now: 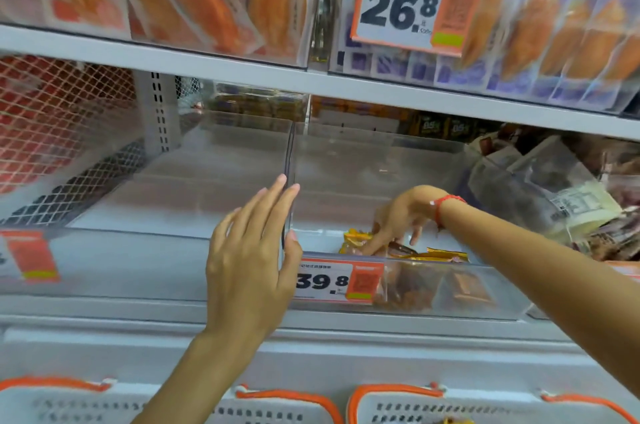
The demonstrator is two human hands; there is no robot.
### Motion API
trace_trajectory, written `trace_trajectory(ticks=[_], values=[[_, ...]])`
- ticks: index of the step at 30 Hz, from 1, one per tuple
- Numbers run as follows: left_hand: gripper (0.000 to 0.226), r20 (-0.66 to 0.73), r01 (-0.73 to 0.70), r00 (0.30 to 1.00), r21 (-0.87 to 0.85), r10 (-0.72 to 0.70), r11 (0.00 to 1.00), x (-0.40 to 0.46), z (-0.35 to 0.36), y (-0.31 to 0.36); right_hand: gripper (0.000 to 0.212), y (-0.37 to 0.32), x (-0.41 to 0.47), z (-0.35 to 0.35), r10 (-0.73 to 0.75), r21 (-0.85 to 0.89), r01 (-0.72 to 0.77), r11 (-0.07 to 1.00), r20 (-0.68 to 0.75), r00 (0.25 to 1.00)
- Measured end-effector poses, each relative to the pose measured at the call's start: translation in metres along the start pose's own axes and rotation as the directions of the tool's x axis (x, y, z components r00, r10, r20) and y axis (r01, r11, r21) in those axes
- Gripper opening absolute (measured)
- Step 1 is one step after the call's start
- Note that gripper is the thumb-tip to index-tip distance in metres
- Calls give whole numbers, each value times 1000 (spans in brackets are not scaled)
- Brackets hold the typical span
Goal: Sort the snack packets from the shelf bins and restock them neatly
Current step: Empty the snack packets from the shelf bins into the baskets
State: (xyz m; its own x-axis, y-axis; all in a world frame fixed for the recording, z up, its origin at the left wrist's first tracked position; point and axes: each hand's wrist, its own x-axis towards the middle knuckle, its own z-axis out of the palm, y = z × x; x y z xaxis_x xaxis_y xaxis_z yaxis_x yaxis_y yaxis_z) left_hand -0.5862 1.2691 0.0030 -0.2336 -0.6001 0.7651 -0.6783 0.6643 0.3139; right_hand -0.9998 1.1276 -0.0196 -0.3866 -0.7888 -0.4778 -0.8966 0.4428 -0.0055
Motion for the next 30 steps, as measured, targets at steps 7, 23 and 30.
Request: trace_trajectory(ticks=[7,23,30], values=[[52,36,2,999,15,-3,1000,0,-1,0,4,-105,-223,-5,-499,245,456,856,158,852],[44,79,-54,996,66,48,996,4,-14,25,27,34,-425,93,-391,399,719,569,-639,663],[30,413,-148,881,-219,229,964,37,-7,99,75,44,-395,149,-461,127,482,867,-162,872]])
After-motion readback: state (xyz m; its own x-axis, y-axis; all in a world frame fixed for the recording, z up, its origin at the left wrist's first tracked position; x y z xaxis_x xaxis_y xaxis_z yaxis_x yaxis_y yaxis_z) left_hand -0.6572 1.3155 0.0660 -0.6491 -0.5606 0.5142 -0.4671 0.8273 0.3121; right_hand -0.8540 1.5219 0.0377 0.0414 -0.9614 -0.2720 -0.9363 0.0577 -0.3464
